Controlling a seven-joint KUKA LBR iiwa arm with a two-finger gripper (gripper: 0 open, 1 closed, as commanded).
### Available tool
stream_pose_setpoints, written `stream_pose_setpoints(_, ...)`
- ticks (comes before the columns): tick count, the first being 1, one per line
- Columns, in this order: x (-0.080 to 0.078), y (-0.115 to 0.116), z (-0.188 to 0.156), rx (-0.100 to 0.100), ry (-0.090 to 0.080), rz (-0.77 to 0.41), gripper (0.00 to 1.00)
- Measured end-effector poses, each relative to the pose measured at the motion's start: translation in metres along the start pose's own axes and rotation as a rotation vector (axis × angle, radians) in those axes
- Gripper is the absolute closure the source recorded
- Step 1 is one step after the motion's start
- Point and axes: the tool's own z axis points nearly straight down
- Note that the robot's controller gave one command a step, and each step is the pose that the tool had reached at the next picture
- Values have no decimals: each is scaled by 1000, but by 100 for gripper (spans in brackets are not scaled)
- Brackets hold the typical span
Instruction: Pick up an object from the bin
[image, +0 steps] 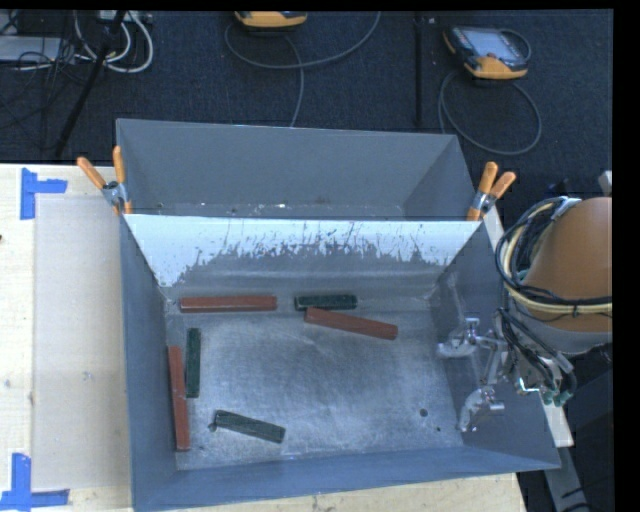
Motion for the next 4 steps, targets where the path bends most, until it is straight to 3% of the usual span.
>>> stream_pose_setpoints(1,-2,0,-4,2,-8,-3,0)
stream_pose_setpoints(2,-61,38,46,3,-19,-2,0)
stream_pose_setpoints(3,-77,53,76,-1,-10,-22,0)
stream_pose_setpoints(4,-87,54,81,3,-8,-126,0)
